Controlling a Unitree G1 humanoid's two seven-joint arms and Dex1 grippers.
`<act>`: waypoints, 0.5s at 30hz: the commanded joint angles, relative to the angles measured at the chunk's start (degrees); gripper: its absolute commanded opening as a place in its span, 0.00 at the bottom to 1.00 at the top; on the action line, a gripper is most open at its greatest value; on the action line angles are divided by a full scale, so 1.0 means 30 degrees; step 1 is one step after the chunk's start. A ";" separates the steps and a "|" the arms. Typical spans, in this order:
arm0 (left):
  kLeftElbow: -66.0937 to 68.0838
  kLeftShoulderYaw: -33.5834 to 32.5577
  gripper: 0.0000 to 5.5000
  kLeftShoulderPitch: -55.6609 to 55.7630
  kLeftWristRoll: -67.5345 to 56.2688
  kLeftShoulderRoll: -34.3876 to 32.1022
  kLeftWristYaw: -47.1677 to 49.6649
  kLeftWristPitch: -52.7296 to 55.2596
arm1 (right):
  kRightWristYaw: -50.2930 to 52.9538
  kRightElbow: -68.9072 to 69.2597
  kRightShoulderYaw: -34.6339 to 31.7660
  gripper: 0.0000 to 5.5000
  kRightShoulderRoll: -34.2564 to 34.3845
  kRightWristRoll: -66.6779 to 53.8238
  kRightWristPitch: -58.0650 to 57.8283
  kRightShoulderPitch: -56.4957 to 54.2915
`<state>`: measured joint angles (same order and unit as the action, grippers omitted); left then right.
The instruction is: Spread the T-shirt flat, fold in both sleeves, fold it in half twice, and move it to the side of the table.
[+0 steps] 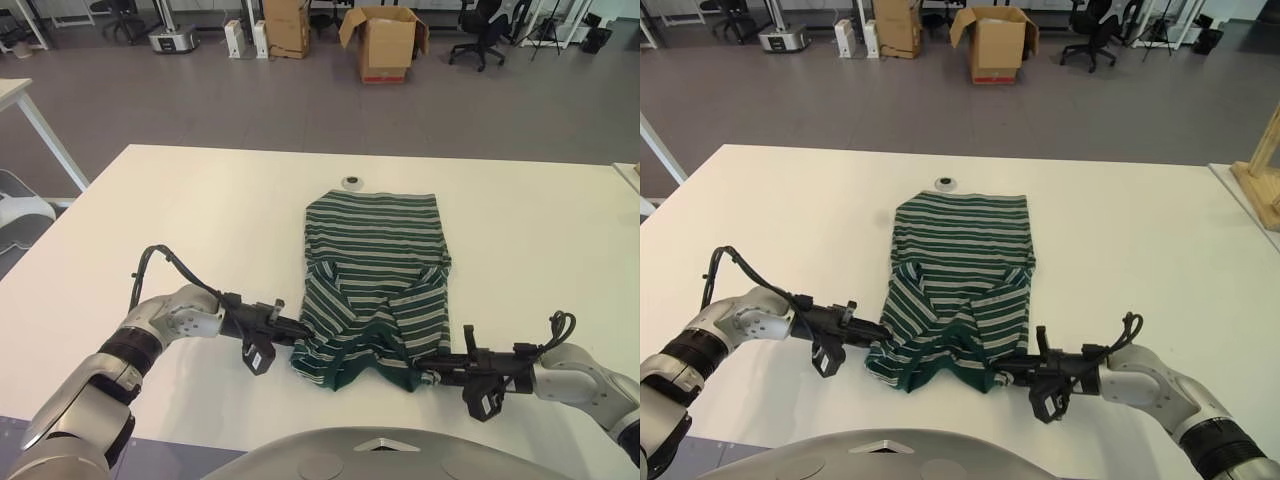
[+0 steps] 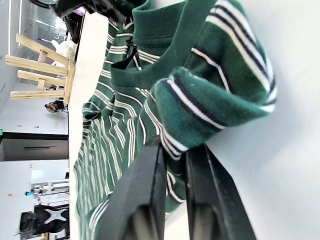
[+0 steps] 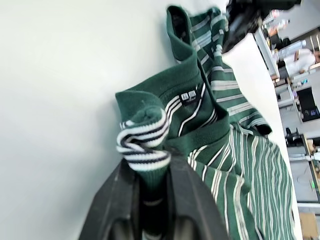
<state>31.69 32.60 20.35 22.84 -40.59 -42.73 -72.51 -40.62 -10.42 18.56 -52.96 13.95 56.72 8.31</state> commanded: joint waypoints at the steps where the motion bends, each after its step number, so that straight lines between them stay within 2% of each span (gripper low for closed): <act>1: -0.0962 0.4378 0.02 -0.3229 -0.1668 -0.0970 -0.4951 0.3381 | -0.3360 0.2160 0.1221 0.00 -0.1750 -0.3974 -0.4706 0.1512; 5: -0.6499 0.5996 0.00 -0.4919 -0.6608 -0.3659 -0.7887 0.6801 | -0.6746 1.0170 0.1822 0.00 -0.6128 -1.1793 -1.2473 0.4320; 9: -0.8867 0.6222 0.00 -0.6172 -1.1041 -0.5535 -1.0410 1.0384 | -0.8446 1.5531 -0.0596 0.00 -1.0871 -2.2854 -2.0643 0.4740; 10: -0.9274 0.5921 0.00 -0.6408 -1.2742 -0.6145 -1.1150 1.1800 | -0.9058 1.5616 -0.1356 0.00 -1.1718 -2.5113 -2.2143 0.4661; 12: -0.8811 0.4574 0.00 -0.5348 -1.7295 -0.6413 -1.3784 1.7094 | -1.0163 1.3945 -0.2930 0.00 -1.2120 -2.8834 -2.5291 0.3599; 15: -0.6560 0.1685 0.00 -0.0588 -2.2684 -0.5211 -1.6293 2.4710 | -1.0356 0.9739 -0.3704 0.00 -1.0355 -3.0669 -2.8896 0.0142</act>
<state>5.54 46.39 4.78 -31.83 -56.60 -84.47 -20.44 -70.79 29.60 11.25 -86.98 -71.05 -19.16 19.12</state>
